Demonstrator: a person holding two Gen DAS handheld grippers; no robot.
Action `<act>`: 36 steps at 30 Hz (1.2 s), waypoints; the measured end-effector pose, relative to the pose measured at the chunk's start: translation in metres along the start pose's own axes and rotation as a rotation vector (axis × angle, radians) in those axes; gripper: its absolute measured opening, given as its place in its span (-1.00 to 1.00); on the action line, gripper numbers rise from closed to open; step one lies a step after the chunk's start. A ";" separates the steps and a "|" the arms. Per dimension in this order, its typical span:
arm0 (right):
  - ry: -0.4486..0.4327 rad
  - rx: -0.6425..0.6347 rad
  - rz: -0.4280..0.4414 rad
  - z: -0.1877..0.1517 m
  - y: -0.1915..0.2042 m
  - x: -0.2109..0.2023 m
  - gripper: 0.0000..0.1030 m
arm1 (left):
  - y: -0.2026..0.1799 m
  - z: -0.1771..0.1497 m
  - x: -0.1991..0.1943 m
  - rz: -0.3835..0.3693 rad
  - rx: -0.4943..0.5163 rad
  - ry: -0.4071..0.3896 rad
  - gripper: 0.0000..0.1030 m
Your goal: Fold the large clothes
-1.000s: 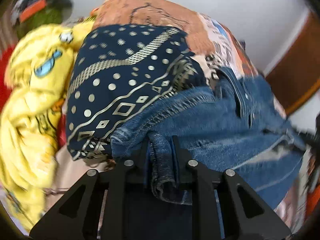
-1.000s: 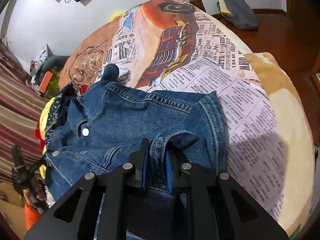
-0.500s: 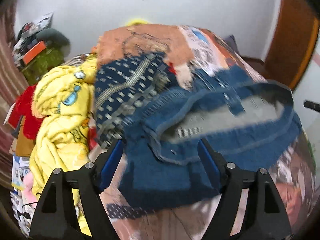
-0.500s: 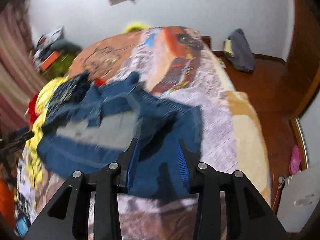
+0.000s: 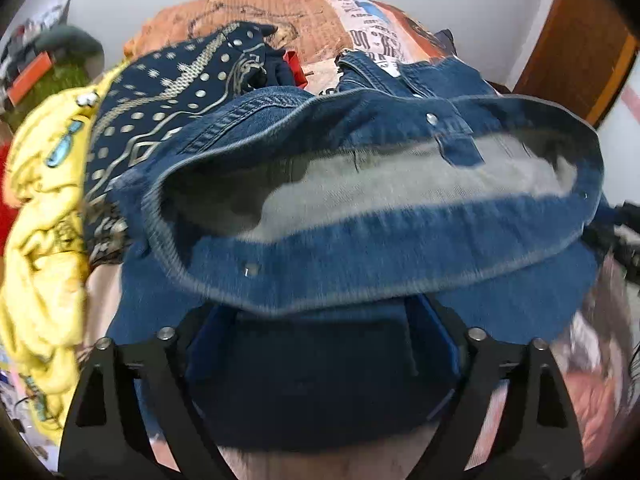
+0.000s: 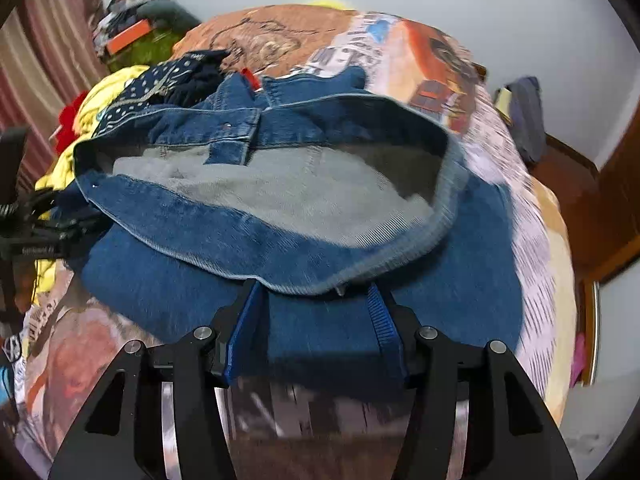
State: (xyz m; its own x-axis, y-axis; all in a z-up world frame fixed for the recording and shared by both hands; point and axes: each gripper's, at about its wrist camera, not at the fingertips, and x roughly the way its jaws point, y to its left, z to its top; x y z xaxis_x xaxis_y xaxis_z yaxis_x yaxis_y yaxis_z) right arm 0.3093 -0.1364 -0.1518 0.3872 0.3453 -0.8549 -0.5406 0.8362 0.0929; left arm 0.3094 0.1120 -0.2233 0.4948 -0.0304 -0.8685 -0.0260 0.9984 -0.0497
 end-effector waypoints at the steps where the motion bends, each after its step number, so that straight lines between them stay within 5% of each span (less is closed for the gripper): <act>1: 0.015 0.000 0.022 0.010 -0.001 0.009 -0.01 | 0.001 0.007 0.002 0.003 -0.004 -0.006 0.72; 6: -0.017 0.052 0.000 0.059 -0.015 0.028 -0.01 | 0.005 0.069 0.011 0.133 0.031 -0.050 0.57; 11: -0.148 0.234 -0.134 0.102 -0.052 0.013 -0.01 | 0.038 0.125 -0.018 0.192 -0.106 -0.188 0.55; 14: -0.166 0.277 -0.063 0.106 -0.058 0.001 -0.01 | 0.054 0.136 -0.039 0.174 -0.161 -0.239 0.56; 23: -0.134 0.059 0.022 0.083 0.020 -0.009 -0.01 | 0.027 0.088 -0.050 0.153 -0.016 -0.180 0.56; 29: -0.074 -0.029 0.107 0.061 0.066 0.006 -0.01 | -0.006 0.041 -0.044 0.058 0.057 -0.108 0.56; 36: 0.031 -0.090 0.009 0.033 0.081 0.028 0.11 | -0.025 -0.003 -0.015 0.084 0.106 -0.008 0.60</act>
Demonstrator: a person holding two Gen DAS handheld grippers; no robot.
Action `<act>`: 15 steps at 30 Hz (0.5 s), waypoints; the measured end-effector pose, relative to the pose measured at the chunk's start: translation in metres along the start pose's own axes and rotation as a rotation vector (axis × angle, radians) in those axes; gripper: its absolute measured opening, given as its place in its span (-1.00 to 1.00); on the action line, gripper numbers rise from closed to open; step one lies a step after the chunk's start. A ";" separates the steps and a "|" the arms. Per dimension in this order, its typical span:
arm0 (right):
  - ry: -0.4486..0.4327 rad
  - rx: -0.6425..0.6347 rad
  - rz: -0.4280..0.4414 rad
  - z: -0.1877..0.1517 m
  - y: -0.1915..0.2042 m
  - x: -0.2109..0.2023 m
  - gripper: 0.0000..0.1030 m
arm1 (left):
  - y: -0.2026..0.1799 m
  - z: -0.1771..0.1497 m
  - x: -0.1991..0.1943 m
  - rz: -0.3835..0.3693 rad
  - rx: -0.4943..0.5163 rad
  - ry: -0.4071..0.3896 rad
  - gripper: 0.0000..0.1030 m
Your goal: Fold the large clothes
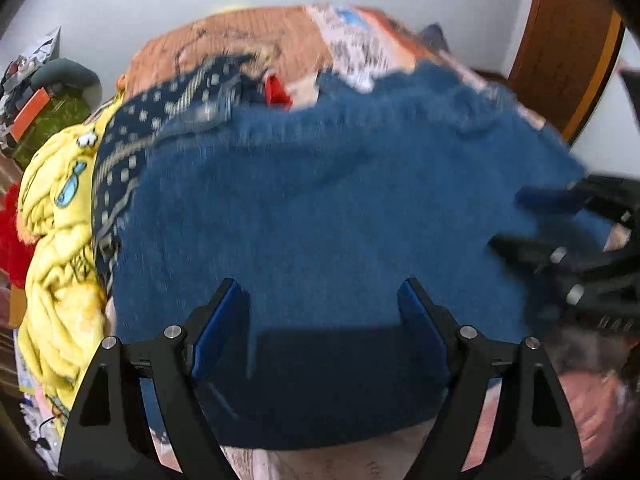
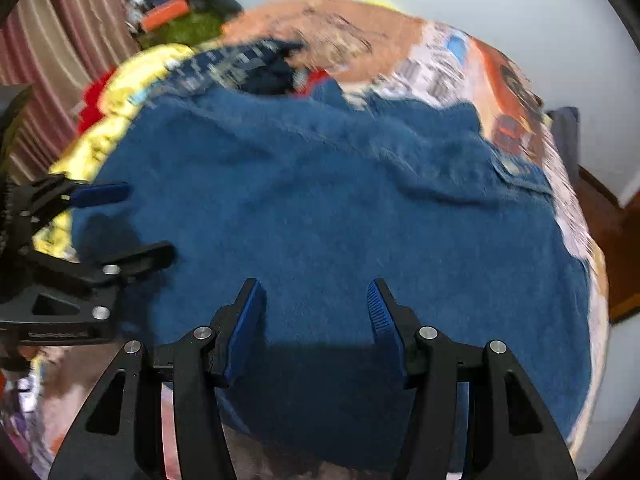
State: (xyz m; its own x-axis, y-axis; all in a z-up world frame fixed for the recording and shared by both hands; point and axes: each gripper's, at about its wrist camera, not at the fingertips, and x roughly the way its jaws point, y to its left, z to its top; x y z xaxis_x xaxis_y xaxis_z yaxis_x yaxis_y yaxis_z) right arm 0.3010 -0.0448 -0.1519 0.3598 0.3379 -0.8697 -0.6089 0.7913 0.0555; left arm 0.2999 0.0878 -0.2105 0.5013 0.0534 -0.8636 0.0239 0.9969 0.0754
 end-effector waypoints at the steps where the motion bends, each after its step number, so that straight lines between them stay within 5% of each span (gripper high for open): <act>1: -0.004 0.013 -0.012 -0.004 -0.005 -0.001 0.29 | 0.003 -0.006 0.002 0.004 -0.012 -0.002 0.65; 3: -0.013 0.046 -0.042 -0.010 -0.016 -0.007 0.46 | 0.011 -0.015 -0.001 0.021 -0.048 -0.026 0.85; 15: -0.036 0.188 -0.153 -0.048 -0.072 -0.045 0.50 | 0.052 -0.042 -0.021 0.093 -0.154 -0.051 0.88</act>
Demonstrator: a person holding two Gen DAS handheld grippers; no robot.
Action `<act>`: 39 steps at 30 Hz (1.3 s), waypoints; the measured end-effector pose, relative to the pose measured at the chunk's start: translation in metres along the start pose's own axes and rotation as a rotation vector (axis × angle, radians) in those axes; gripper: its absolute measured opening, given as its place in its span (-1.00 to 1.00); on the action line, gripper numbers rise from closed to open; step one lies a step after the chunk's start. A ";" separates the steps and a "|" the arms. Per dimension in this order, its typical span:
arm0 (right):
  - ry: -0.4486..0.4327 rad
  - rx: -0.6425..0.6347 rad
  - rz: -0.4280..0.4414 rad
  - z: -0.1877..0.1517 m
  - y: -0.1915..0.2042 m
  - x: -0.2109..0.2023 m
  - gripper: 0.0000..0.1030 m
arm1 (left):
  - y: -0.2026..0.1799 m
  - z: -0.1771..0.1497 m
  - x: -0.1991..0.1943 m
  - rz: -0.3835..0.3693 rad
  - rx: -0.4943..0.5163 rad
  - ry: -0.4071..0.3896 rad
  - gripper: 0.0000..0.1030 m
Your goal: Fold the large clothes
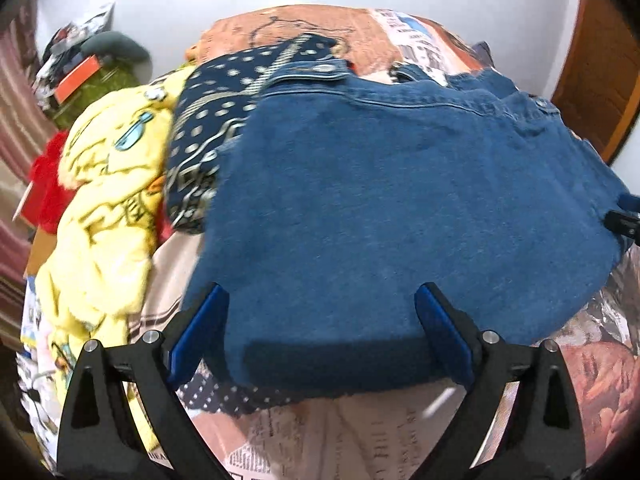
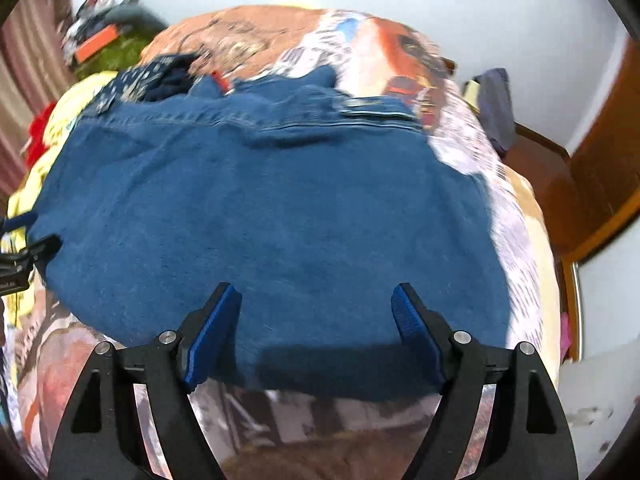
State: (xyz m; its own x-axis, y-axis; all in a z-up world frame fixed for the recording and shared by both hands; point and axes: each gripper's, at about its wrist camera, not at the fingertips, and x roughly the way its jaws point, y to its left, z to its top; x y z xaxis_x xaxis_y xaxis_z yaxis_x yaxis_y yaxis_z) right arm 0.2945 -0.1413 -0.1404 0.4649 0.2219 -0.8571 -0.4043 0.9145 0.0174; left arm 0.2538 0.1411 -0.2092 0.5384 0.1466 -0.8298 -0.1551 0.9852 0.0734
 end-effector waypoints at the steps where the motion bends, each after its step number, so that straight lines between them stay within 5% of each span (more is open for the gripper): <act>1: -0.001 0.013 -0.022 -0.002 -0.005 -0.003 0.50 | 0.005 -0.002 -0.001 -0.006 -0.022 -0.001 0.88; 7: -0.011 0.057 -0.122 -0.015 -0.037 -0.012 0.51 | 0.036 -0.016 -0.008 0.027 -0.145 -0.002 0.88; 12: 0.003 0.174 -0.076 -0.020 -0.063 -0.018 0.51 | 0.059 -0.031 -0.013 0.030 -0.259 0.016 0.88; 17: -0.028 0.188 -0.084 -0.017 -0.064 -0.032 0.51 | 0.069 -0.046 -0.020 -0.091 -0.385 0.027 0.87; 20: -0.058 0.176 -0.059 -0.010 -0.056 -0.038 0.51 | 0.068 -0.054 -0.017 -0.231 -0.460 0.057 0.87; 29: -0.073 0.066 -0.012 0.000 -0.019 -0.031 0.51 | 0.056 -0.056 0.034 -0.536 -0.666 0.148 0.87; 39: -0.054 -0.007 0.000 0.004 0.007 -0.022 0.51 | 0.057 -0.040 0.061 -0.552 -0.814 0.134 0.75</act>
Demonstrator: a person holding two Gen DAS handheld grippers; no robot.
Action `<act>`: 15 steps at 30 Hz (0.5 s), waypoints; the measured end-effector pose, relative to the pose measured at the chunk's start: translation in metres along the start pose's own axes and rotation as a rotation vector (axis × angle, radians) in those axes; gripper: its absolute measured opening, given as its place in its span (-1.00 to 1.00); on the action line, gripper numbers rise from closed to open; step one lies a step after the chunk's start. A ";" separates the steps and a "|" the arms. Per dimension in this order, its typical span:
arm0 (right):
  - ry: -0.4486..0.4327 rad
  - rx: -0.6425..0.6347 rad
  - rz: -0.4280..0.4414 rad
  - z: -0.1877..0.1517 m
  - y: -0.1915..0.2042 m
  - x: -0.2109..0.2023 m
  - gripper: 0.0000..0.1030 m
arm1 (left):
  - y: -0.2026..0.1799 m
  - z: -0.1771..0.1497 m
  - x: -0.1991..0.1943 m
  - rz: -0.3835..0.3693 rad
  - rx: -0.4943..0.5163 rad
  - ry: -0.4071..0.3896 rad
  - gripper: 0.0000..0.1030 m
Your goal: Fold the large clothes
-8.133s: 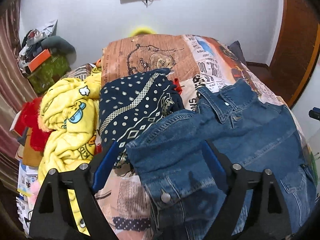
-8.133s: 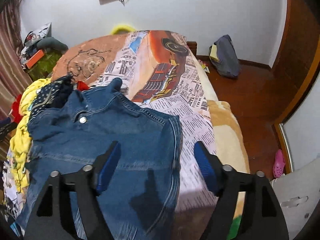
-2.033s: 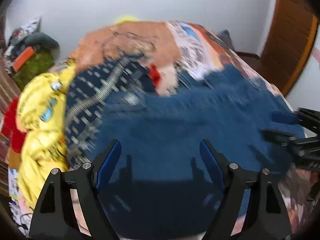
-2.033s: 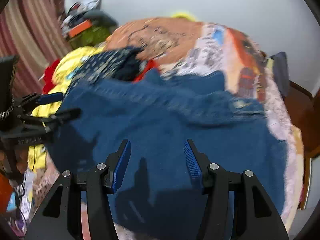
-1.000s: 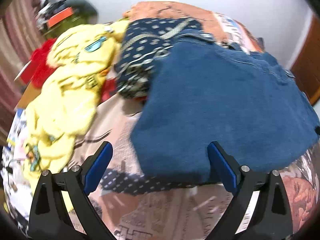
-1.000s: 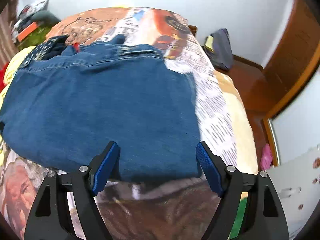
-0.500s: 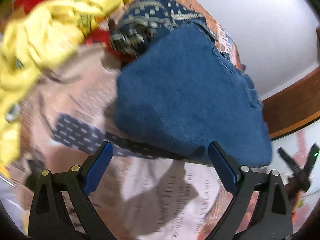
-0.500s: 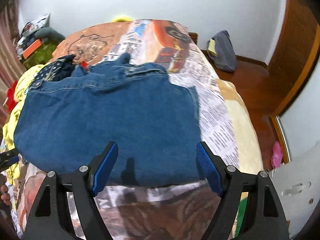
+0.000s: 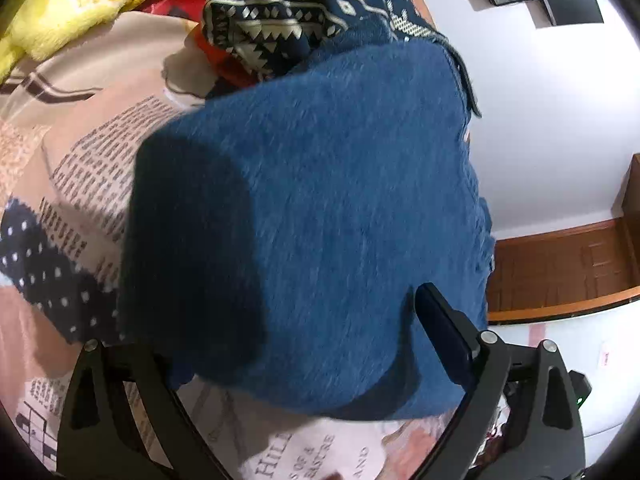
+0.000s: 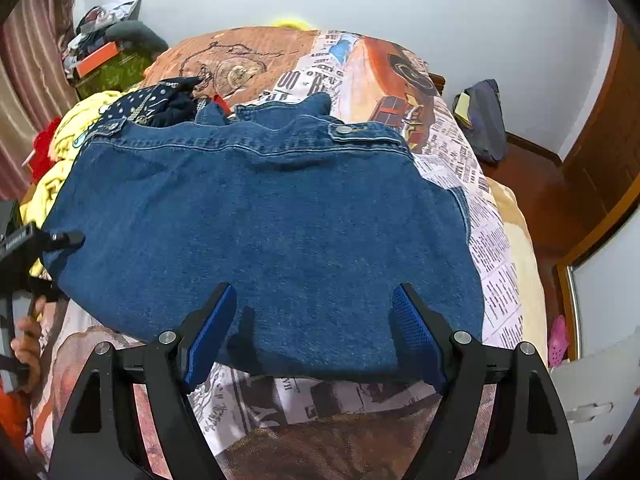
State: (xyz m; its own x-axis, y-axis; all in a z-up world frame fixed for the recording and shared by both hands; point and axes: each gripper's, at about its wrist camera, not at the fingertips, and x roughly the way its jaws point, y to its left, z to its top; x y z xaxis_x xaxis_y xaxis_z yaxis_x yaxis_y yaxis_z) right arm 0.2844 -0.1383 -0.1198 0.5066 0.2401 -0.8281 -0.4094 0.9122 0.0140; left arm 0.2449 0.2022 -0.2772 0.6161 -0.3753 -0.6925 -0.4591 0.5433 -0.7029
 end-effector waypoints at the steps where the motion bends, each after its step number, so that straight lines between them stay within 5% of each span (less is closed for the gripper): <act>1: 0.000 -0.004 0.001 0.001 0.002 0.000 0.51 | -0.002 0.002 0.000 0.022 -0.004 -0.008 0.69; 8: -0.028 -0.031 0.021 0.014 0.017 -0.008 0.51 | -0.037 0.010 -0.025 0.118 0.118 -0.130 -0.26; 15: -0.036 -0.054 0.115 0.042 0.045 -0.009 0.51 | -0.124 0.001 -0.072 0.133 0.392 -0.311 -0.45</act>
State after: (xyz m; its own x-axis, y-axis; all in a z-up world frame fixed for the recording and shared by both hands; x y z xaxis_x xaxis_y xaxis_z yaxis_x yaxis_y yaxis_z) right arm 0.2935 -0.0855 -0.0876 0.4802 0.3546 -0.8023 -0.5064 0.8589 0.0766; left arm 0.2579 0.1624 -0.1395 0.7576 -0.0753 -0.6484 -0.3086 0.8339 -0.4575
